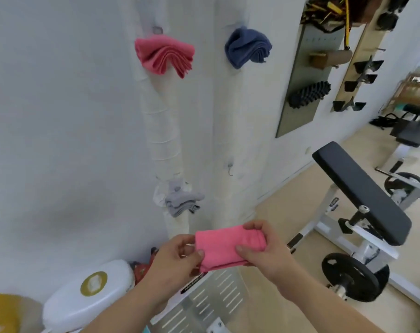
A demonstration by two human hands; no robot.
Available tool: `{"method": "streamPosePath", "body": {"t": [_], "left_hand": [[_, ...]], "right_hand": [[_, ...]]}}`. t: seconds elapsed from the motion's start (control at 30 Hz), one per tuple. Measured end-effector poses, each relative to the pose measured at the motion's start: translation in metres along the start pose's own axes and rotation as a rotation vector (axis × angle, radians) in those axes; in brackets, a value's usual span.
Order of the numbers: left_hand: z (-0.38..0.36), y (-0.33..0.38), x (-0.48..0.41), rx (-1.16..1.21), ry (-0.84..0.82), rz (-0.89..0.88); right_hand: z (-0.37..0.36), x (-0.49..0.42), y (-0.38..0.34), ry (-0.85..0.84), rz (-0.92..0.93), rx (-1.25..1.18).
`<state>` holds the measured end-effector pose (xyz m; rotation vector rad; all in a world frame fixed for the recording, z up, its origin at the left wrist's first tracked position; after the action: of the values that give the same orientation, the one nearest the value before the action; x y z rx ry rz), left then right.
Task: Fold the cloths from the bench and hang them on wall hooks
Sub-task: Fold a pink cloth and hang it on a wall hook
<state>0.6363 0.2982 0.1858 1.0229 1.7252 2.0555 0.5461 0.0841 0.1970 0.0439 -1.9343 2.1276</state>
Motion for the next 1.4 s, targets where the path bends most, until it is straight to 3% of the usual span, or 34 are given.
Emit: {"method": "streamPosePath", "body": {"t": [0.17, 0.43, 0.6, 1.1, 1.27, 1.4], "left_hand": [[0.015, 0.036, -0.097, -0.134, -0.035, -0.015], [0.009, 0.086, -0.239, -0.282, -0.123, 0.011], [0.003, 0.103, -0.313, -0.337, 0.021, -0.014], [0.017, 0.059, -0.486, -0.338, 0.197, 0.148], [0.016, 0.036, -0.507, -0.324, 0.173, 0.235], [0.013, 0.040, -0.517, -0.430, 0.184, 0.240]], "right_hand": [[0.032, -0.072, -0.011, 0.025, -0.035, -0.039], [0.092, -0.168, -0.018, 0.231, -0.074, 0.037], [0.141, -0.239, -0.025, 0.309, 0.010, 0.176], [0.190, -0.438, 0.052, 0.178, -0.027, 0.274], [0.179, -0.464, 0.080, 0.006, -0.196, 0.457], [0.179, -0.470, 0.086, 0.006, -0.238, 0.547]]}}
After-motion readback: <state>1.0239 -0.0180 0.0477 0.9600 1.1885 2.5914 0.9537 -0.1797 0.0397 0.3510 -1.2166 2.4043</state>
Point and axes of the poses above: each hand's wrist, its own x-axis away from the middle knuckle, its own z-axis out of the back of the hand, y = z × x, the point moved 8 cm from there along -x, towards the middle knuckle, and after that the axes turned 14 degrees about -y, right-handed, at the moved point
